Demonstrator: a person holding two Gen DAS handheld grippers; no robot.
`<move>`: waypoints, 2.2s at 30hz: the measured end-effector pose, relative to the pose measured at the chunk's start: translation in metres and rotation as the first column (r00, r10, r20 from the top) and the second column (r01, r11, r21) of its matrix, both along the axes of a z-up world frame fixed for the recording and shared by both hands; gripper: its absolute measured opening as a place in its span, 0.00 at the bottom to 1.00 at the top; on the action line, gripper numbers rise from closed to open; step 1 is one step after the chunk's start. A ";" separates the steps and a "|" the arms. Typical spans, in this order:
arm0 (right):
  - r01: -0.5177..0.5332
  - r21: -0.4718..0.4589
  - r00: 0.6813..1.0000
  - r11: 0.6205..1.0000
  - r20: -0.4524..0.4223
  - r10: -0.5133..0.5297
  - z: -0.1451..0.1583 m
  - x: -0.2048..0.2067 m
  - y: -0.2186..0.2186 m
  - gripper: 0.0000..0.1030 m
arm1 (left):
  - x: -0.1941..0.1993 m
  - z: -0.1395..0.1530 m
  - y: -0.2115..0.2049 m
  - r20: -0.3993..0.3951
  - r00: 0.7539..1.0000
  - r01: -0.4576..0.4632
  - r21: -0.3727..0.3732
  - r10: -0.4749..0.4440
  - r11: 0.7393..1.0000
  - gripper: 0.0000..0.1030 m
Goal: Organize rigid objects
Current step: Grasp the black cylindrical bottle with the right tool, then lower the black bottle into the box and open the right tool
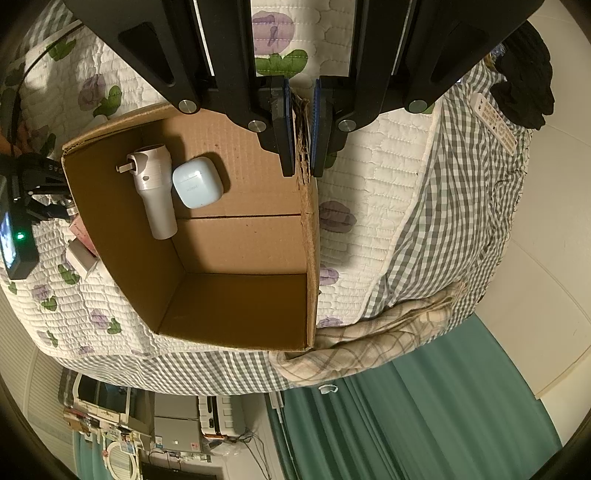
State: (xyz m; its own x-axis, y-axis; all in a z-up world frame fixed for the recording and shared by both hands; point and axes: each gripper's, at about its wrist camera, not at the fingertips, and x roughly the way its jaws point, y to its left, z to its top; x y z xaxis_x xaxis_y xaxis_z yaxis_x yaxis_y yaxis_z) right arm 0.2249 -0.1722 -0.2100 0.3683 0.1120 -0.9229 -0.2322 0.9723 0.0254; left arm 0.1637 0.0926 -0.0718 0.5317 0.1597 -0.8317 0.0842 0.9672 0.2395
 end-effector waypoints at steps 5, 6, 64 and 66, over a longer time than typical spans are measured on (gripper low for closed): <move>0.033 0.052 0.999 0.998 0.037 -0.035 0.013 -0.014 -0.015 0.41 | 0.000 0.000 0.000 0.000 1.000 0.000 -0.001 0.000 1.000 0.07; 0.037 0.064 0.998 0.997 0.046 -0.040 0.016 -0.018 -0.017 0.41 | 0.000 0.000 0.000 0.001 1.000 0.000 -0.001 0.000 1.000 0.07; -0.303 -0.014 0.873 0.953 0.396 0.284 0.135 0.018 0.134 0.21 | -0.001 -0.002 0.002 -0.007 1.000 0.005 -0.018 -0.005 1.000 0.07; -0.290 -0.019 0.888 0.957 0.369 0.276 0.120 0.024 0.135 0.21 | 0.000 -0.002 0.002 -0.007 1.000 0.006 -0.018 -0.006 1.000 0.07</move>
